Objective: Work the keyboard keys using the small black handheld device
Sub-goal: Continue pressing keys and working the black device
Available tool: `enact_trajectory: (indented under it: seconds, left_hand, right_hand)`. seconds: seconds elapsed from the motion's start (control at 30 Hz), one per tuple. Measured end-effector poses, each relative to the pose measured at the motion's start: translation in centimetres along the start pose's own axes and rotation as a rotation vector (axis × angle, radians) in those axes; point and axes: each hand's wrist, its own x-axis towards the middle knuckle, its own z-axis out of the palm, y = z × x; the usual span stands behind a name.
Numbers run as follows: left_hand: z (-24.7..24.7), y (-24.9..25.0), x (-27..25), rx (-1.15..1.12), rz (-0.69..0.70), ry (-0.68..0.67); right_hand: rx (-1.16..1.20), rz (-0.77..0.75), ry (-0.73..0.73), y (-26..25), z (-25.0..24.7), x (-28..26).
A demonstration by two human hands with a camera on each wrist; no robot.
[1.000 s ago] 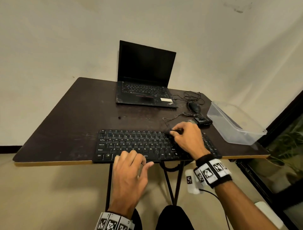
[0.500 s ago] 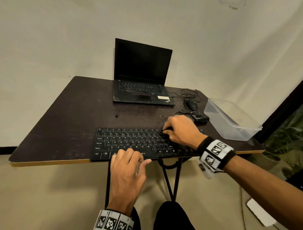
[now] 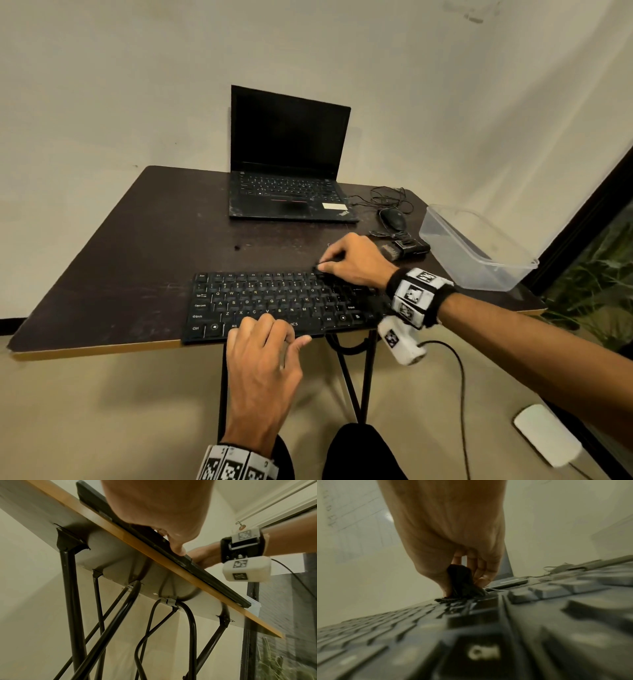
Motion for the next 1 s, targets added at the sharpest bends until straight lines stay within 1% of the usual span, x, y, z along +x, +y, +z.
enact_trajectory:
  seconds: [0.1, 0.2, 0.27, 0.37, 0.43, 0.5, 0.6, 0.67, 0.77, 0.83, 0.87, 0.93, 1.0]
  left_hand:
    - [-0.1, 0.0, 0.1, -0.003, -0.001, -0.011]
    - [-0.2, 0.0, 0.2, -0.013, -0.009, -0.016]
    - [-0.2, 0.1, 0.2, -0.017, -0.010, -0.012]
    - [0.0, 0.1, 0.2, -0.019, -0.016, 0.002]
    - [0.0, 0.2, 0.2, -0.016, -0.013, 0.013]
    - [0.0, 0.1, 0.1, -0.006, -0.003, 0.018]
    - [0.2, 0.3, 0.1, 0.017, -0.002, 0.029]
    - [0.2, 0.3, 0.1, 0.018, -0.009, 0.037]
    - [-0.4, -0.2, 0.1, 0.036, -0.025, 0.032]
    - [-0.8, -0.7, 0.1, 0.044, -0.029, 0.027]
    - [-0.9, -0.8, 0.2, 0.043, -0.031, 0.024]
    - [-1.0, -0.8, 0.3, 0.037, -0.038, 0.022]
    - [-0.8, -0.7, 0.3, 0.041, -0.040, 0.026]
  right_hand:
    - [-0.066, -0.100, -0.065, -2.0, 0.8, 1.1]
    - [-0.112, -0.095, -0.054, -0.8, 0.1, 0.4]
    - [-0.144, -0.047, -0.037, 1.4, -1.2, -0.7]
    - [-0.197, 0.113, 0.015, 6.3, -3.3, -2.8]
    - [-0.170, 0.201, 0.069, 9.1, -4.3, -4.1]
    - [-0.128, 0.220, 0.110, 10.4, -4.5, -4.8]
    - [-0.037, 0.167, 0.137, 9.4, -3.5, -4.6]
    - [0.031, 0.087, 0.119, 7.7, -2.4, -4.0]
    - [-0.006, -0.100, 0.073, 5.5, -0.8, -3.5]
    - [-0.089, -0.137, 0.062, 5.3, -0.9, -3.7]
    - [-0.142, -0.116, 0.077, 5.8, -1.2, -3.8]
    - [-0.207, -0.018, 0.122, 7.7, -2.3, -4.4]
    - [-0.183, 0.108, 0.171, 9.9, -3.6, -5.3]
